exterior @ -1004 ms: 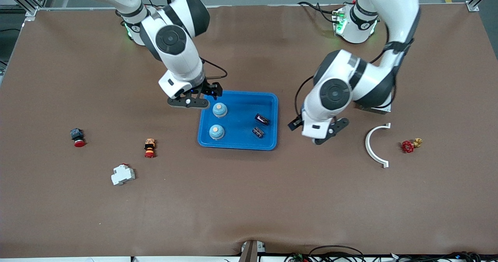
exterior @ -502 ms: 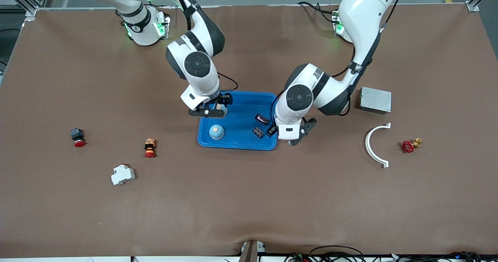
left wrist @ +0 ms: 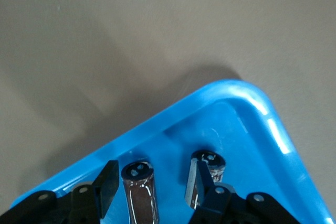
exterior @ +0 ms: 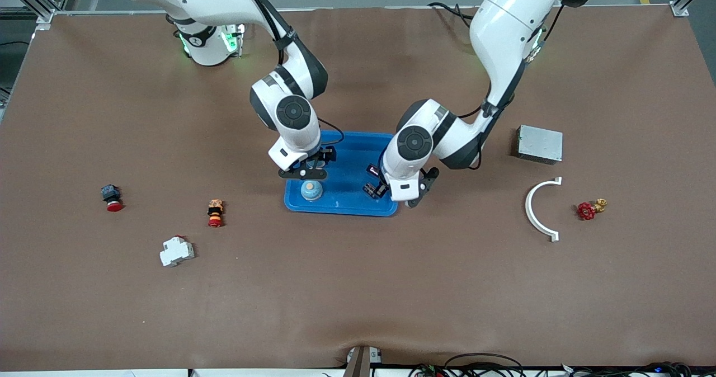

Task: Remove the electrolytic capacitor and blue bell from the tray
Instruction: 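Grasp the brown capacitor with the left gripper while the right gripper grasps a bell, then carry the capacitor toward the white arc while the right gripper carries the bell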

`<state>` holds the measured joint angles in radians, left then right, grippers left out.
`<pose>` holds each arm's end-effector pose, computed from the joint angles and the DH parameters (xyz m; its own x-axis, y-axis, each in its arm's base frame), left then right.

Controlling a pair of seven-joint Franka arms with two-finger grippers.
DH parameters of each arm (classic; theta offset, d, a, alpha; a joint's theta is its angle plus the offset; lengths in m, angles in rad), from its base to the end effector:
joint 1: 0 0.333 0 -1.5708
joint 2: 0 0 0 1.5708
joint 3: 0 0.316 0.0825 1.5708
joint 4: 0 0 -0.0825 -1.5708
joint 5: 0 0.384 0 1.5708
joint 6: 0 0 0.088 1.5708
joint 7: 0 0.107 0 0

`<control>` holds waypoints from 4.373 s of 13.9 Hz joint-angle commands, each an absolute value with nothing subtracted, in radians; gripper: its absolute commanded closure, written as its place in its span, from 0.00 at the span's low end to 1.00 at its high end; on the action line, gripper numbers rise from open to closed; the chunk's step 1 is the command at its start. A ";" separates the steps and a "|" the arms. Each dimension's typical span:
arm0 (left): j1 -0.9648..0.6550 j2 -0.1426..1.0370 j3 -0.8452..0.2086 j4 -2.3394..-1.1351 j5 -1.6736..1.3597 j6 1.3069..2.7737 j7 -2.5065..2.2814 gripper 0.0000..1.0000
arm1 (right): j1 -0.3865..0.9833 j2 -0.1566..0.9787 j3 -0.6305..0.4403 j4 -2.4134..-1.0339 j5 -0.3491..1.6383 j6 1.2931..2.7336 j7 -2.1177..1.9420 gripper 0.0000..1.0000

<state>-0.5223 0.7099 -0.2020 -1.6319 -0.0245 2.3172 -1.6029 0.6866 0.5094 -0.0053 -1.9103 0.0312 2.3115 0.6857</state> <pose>0.5261 -0.4438 0.2094 0.5802 0.8010 -0.1477 0.8078 -0.5891 -0.0214 0.4794 0.3896 0.2191 0.9951 -0.0287 -0.0951 -0.0235 -0.9982 0.0545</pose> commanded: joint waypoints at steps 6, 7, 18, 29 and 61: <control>-0.566 0.707 -0.195 -1.693 -0.035 2.330 -1.693 0.33 | 0.703 0.563 -0.014 -1.905 0.021 2.332 0.686 0.00; -0.566 0.704 -0.195 -1.700 -0.035 2.330 -1.700 0.34 | 0.704 0.564 -0.014 -1.905 0.028 2.330 0.687 0.00; -0.577 0.678 -0.192 -1.695 -0.032 2.329 -1.710 1.00 | 0.746 0.583 -0.011 -1.907 0.063 2.324 0.693 0.54; -0.464 0.430 -0.183 -1.735 0.005 2.145 -1.720 1.00 | 0.706 0.393 -0.020 -1.849 0.046 2.035 0.648 1.00; 0.195 0.511 -0.181 -1.899 0.285 2.318 -1.002 1.00 | -0.077 0.454 -0.028 -1.950 -0.107 2.201 -0.563 1.00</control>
<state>0.1796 0.4695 -0.1755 -1.9256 0.2574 2.2864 -1.0099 -0.0385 0.4708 -0.0481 -1.9232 -0.1020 2.1880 -0.5235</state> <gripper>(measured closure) 0.661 0.339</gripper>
